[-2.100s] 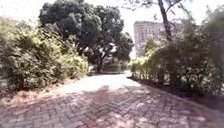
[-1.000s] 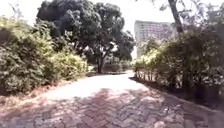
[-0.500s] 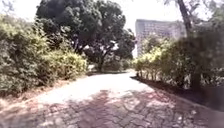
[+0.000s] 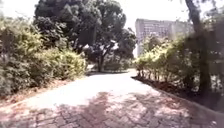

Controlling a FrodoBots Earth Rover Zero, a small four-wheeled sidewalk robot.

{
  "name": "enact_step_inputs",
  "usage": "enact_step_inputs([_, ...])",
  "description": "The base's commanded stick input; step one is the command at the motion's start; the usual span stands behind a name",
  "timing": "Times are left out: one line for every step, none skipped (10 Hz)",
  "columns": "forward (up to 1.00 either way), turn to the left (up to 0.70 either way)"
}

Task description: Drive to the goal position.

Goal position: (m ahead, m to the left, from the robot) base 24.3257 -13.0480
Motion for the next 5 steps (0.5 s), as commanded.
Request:
enact_step_inputs([0.7,0.0])
enact_step_inputs([0.7,0.0])
enact_step_inputs([0.7,0.0])
enact_step_inputs([0.7,0.0])
enact_step_inputs([0.7,0.0])
